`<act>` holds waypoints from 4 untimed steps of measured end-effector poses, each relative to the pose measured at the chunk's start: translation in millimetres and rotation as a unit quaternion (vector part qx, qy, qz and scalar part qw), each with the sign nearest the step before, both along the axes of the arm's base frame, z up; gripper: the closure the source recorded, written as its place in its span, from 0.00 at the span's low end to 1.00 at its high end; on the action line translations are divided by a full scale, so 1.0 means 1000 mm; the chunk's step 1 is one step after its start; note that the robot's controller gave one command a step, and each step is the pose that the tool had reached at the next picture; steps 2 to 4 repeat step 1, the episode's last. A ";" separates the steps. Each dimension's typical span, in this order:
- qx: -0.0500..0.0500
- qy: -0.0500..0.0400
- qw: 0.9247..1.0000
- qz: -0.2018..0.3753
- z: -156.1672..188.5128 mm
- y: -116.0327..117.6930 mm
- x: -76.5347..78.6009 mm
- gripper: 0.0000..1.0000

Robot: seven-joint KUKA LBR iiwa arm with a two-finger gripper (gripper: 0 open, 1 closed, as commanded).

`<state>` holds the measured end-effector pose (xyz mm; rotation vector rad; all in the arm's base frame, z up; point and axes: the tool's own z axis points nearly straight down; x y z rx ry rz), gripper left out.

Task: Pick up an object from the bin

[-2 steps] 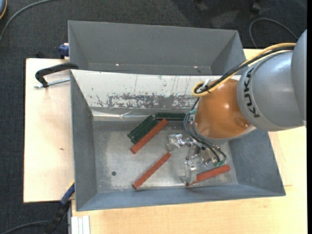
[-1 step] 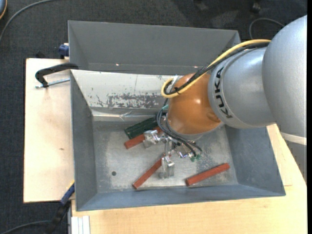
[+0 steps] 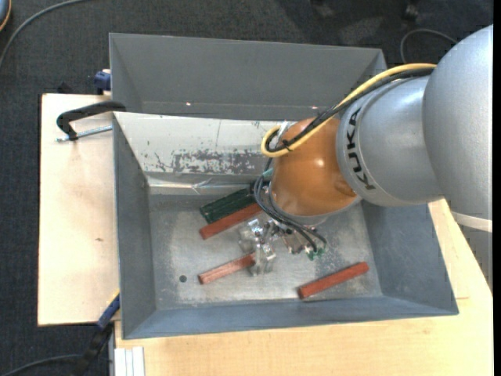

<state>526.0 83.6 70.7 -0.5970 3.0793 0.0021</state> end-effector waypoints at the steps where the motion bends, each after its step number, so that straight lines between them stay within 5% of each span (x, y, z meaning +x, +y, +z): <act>1: 0.001 -0.005 1.000 0.022 0.154 0.029 0.016 1.00; 4: 0.001 -0.005 1.000 0.022 0.154 0.029 0.016 1.00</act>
Offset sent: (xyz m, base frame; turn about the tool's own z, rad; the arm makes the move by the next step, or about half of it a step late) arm 0.0133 0.0269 0.1482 -0.0439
